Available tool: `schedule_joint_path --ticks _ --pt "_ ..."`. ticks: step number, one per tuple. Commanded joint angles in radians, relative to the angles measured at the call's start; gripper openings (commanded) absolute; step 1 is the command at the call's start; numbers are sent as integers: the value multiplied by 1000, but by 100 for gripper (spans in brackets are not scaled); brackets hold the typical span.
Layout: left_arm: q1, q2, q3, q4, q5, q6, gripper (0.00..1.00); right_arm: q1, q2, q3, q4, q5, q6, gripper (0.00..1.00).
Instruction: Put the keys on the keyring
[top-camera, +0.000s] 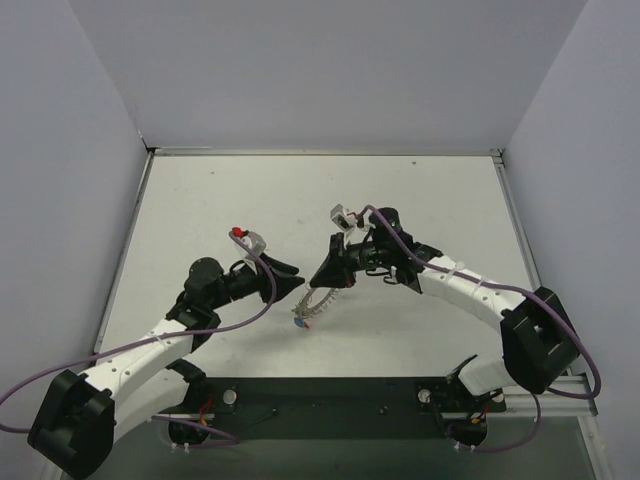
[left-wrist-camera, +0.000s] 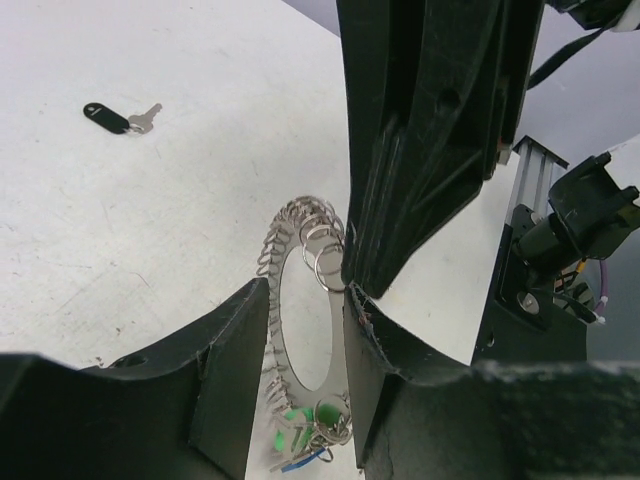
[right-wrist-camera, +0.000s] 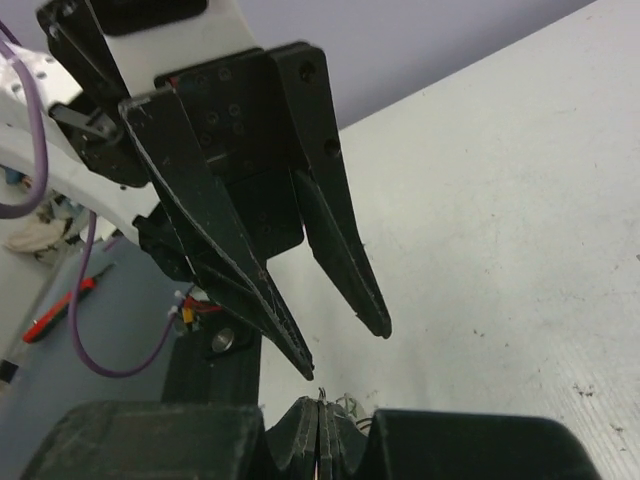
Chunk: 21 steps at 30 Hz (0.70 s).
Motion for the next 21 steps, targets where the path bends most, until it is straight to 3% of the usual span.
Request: schedule_joint_path --ticks 1,12,21 --pt "10 -35 49 -10 -34 27 45 47 -24 97 -406 81 -328 0" --pt "9 -39 54 -51 -55 47 45 142 -23 174 -728 334 -408 0" --pt "9 -29 58 -62 -59 51 45 206 13 223 -863 511 -412 0"
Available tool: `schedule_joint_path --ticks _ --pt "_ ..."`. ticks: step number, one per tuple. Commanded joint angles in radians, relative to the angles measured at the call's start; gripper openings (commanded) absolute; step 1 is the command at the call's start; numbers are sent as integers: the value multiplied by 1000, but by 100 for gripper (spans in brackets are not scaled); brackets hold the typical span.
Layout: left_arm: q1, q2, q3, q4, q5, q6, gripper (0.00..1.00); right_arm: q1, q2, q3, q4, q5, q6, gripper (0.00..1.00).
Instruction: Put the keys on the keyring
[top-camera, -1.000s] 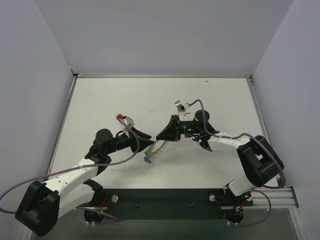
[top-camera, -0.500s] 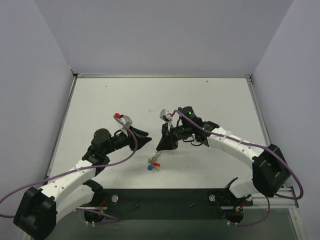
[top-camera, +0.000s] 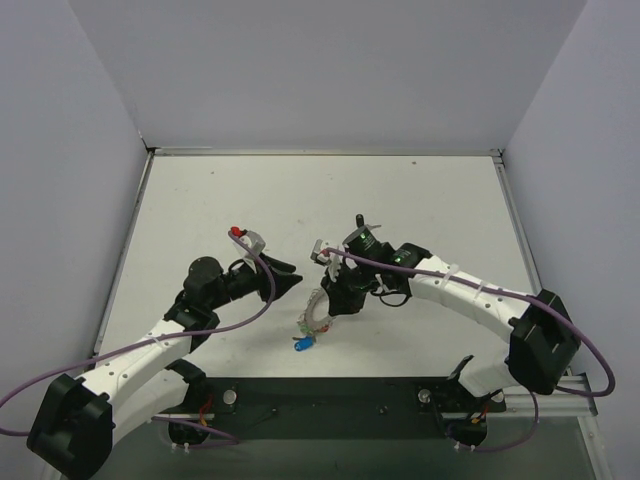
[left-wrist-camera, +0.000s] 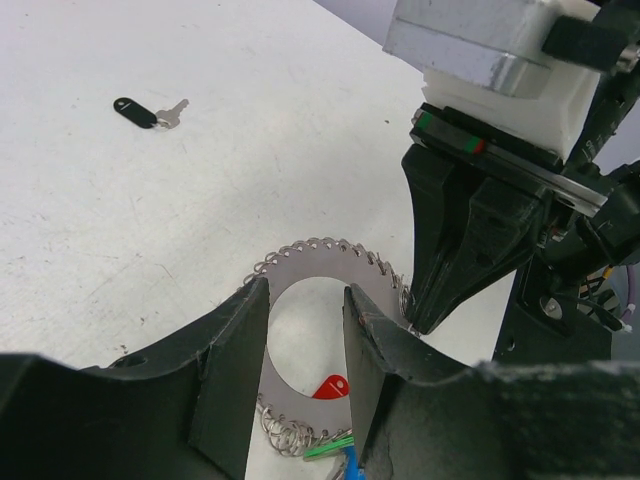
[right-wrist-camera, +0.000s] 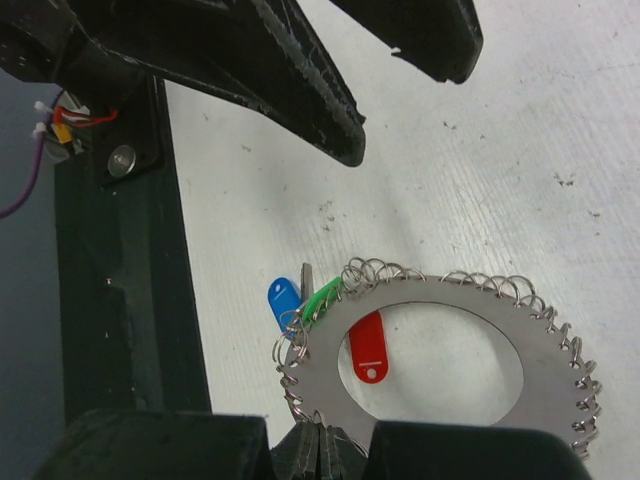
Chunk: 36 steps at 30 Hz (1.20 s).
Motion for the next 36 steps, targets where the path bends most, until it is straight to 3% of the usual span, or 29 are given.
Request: schedule_joint_path --ticks 1,11,18,36 --pt "3 -1 45 -2 -13 20 45 31 24 54 -109 106 -27 0" --pt "-44 16 47 -28 17 52 45 98 116 117 -232 232 -58 0" --pt "-123 85 47 -10 106 89 45 97 113 120 -223 220 -72 0" --pt "-150 329 -25 345 311 0 44 57 -54 -1 -28 128 -50 0"
